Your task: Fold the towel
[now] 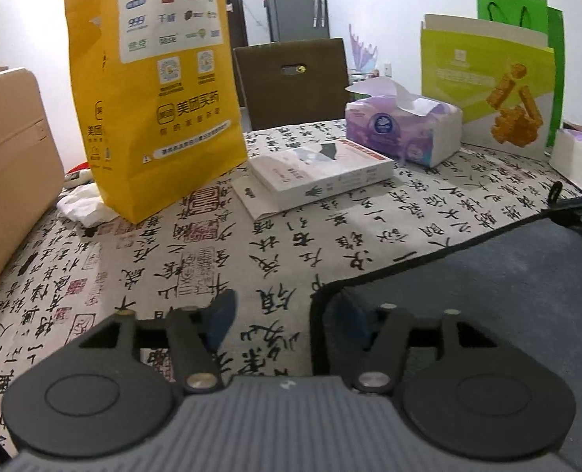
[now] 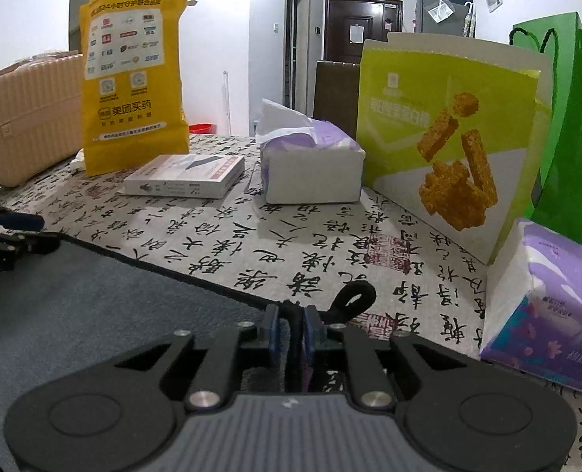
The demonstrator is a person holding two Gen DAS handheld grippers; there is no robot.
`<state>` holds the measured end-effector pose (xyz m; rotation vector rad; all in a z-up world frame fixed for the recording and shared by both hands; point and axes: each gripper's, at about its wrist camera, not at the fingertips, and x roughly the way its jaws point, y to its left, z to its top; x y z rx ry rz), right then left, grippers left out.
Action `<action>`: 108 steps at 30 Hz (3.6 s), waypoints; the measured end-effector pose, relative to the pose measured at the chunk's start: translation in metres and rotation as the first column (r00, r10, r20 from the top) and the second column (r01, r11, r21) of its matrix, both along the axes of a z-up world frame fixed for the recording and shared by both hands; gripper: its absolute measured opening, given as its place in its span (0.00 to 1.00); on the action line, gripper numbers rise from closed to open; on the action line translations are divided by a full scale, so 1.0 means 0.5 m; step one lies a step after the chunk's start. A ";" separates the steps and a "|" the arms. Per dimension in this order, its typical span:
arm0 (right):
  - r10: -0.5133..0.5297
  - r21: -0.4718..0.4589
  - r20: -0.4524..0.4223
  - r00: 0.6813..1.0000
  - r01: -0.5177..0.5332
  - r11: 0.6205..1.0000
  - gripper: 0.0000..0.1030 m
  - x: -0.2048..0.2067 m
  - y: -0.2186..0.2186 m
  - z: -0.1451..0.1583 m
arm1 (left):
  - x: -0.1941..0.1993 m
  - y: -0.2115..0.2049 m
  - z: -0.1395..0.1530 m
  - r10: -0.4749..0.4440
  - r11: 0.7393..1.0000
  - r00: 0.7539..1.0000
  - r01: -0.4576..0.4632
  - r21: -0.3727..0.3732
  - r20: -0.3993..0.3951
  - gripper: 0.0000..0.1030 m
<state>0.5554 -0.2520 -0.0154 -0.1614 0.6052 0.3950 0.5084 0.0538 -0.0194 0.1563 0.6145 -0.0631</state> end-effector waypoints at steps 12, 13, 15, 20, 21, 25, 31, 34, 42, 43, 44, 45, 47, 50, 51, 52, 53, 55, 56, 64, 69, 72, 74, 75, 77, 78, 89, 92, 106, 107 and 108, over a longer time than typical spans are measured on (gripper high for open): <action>-0.121 0.059 0.008 0.993 0.121 0.991 0.78 -0.026 -0.028 0.047 | -0.043 0.014 0.061 0.080 0.996 0.996 -0.079 -0.031 0.036 1.00; -0.123 0.062 0.012 0.992 0.123 0.991 0.80 -0.034 -0.028 0.055 | -0.049 0.015 0.067 0.091 0.995 0.995 -0.090 -0.038 0.035 1.00; -0.136 0.067 0.021 0.990 0.135 0.989 0.90 -0.051 -0.029 0.072 | -0.066 0.017 0.083 0.108 0.993 0.994 -0.106 -0.051 0.034 1.00; -0.176 0.093 0.045 0.983 0.172 0.981 0.94 -0.101 -0.038 0.114 | -0.118 0.019 0.123 0.136 0.989 0.990 -0.133 -0.063 0.049 1.00; -0.183 0.096 0.047 0.982 0.178 0.979 0.94 -0.111 -0.039 0.120 | -0.130 0.020 0.131 0.139 0.988 0.989 -0.135 -0.069 0.053 1.00; -0.198 0.097 0.060 0.978 0.191 0.977 0.94 -0.152 -0.040 0.144 | -0.174 0.021 0.157 0.142 0.988 0.987 -0.136 -0.078 0.073 1.00; -0.190 0.104 0.094 0.977 0.181 0.978 0.96 -0.218 -0.032 0.170 | -0.235 0.017 0.182 0.147 0.986 0.985 -0.138 -0.094 0.093 1.00; -0.182 0.112 0.102 0.978 0.171 0.979 0.96 -0.248 -0.028 0.177 | -0.258 0.017 0.189 0.148 0.985 0.984 -0.138 -0.103 0.102 1.00; -0.176 0.144 0.106 0.979 0.160 0.977 0.96 -0.314 -0.031 0.172 | -0.321 0.011 0.187 0.156 0.983 0.980 -0.142 -0.113 0.122 1.00; -0.174 0.146 0.104 0.979 0.158 0.977 0.96 -0.321 -0.031 0.170 | -0.332 0.010 0.187 0.153 0.984 0.980 -0.140 -0.110 0.126 1.00; -0.168 0.145 0.105 0.980 0.152 0.978 0.96 -0.330 -0.029 0.169 | -0.342 0.008 0.188 0.148 0.985 0.980 -0.134 -0.108 0.133 1.00; -0.160 0.145 0.109 0.981 0.144 0.979 0.96 -0.341 -0.027 0.169 | -0.355 0.006 0.189 0.140 0.986 0.980 -0.125 -0.106 0.144 1.00; -0.149 0.145 0.121 0.981 0.131 0.981 0.96 -0.364 -0.022 0.170 | -0.376 0.004 0.191 0.129 0.988 0.978 -0.113 -0.108 0.162 1.00; -0.135 0.137 0.139 0.981 0.116 0.984 0.96 -0.394 -0.012 0.174 | -0.400 0.001 0.189 0.122 0.987 0.978 -0.101 -0.125 0.171 1.00; -0.128 0.130 0.146 0.981 0.109 0.986 0.96 -0.404 -0.008 0.175 | -0.409 -0.001 0.186 0.117 0.987 0.978 -0.096 -0.126 0.172 1.00; -0.122 0.122 0.151 0.981 0.104 0.987 0.96 -0.412 -0.004 0.176 | -0.416 -0.004 0.185 0.115 0.988 0.978 -0.094 -0.124 0.175 1.00; -0.118 0.113 0.158 0.980 0.100 0.989 0.96 -0.423 0.001 0.178 | -0.423 -0.005 0.184 0.112 0.988 0.977 -0.091 -0.124 0.182 1.00; -0.105 0.098 0.174 0.979 0.089 0.991 0.96 -0.443 0.010 0.182 | -0.439 -0.005 0.182 0.110 0.988 0.976 -0.087 -0.126 0.189 1.00; -0.098 0.092 0.182 0.978 0.083 0.992 0.96 -0.453 0.013 0.184 | -0.446 -0.004 0.182 0.114 0.988 0.974 -0.090 -0.128 0.193 1.00; -0.089 0.085 0.208 0.974 0.073 0.994 0.96 -0.527 0.024 0.189 | -0.510 -0.002 0.180 0.094 0.989 0.965 -0.063 -0.131 0.246 1.00; -0.096 0.107 0.212 0.973 0.074 0.992 0.96 -0.566 0.032 0.184 | -0.548 -0.010 0.179 0.076 0.990 0.961 -0.042 -0.133 0.267 1.00; -0.088 0.102 0.222 0.971 0.066 0.993 0.96 -0.593 0.041 0.181 | -0.574 -0.015 0.176 0.069 0.991 0.959 -0.034 -0.129 0.275 1.00; -0.087 0.107 0.230 0.969 0.063 0.992 0.96 -0.610 0.045 0.181 | -0.590 -0.017 0.174 0.064 0.992 0.958 -0.030 -0.123 0.280 1.00; -0.089 0.115 0.231 0.969 0.064 0.991 0.96 -0.619 0.047 0.181 | -0.599 -0.018 0.173 0.060 0.992 0.958 -0.027 -0.120 0.282 1.00; -0.089 0.125 0.234 0.968 0.061 0.990 0.96 -0.638 0.050 0.181 | -0.613 -0.018 0.173 0.064 0.992 0.958 -0.031 -0.123 0.281 1.00; -0.088 0.132 0.235 0.968 0.058 0.989 0.96 -0.649 0.052 0.181 | -0.622 -0.018 0.172 0.067 0.991 0.957 -0.032 -0.126 0.282 1.00; -0.086 0.150 0.257 0.963 0.048 0.988 0.96 -0.745 0.057 0.175 | -0.725 -0.027 0.174 0.091 0.987 0.946 -0.045 -0.152 0.312 1.00; -0.089 0.158 0.271 0.958 0.047 0.986 0.96 -0.775 0.052 0.179 | -0.752 -0.033 0.177 0.096 0.987 0.944 -0.049 -0.154 0.317 1.00; -0.125 0.206 0.283 0.951 0.067 0.976 0.97 -0.878 0.011 0.170 | -0.844 -0.076 0.177 0.086 0.988 0.934 -0.037 -0.148 0.346 1.00; -0.127 0.206 0.283 0.951 0.069 0.976 0.98 -0.884 0.010 0.169 | -0.848 -0.078 0.176 0.087 0.988 0.934 -0.037 -0.148 0.346 1.00; -0.126 0.205 0.284 0.950 0.069 0.976 0.98 -0.891 0.009 0.167 | -0.854 -0.081 0.173 0.086 0.988 0.934 -0.036 -0.148 0.346 1.00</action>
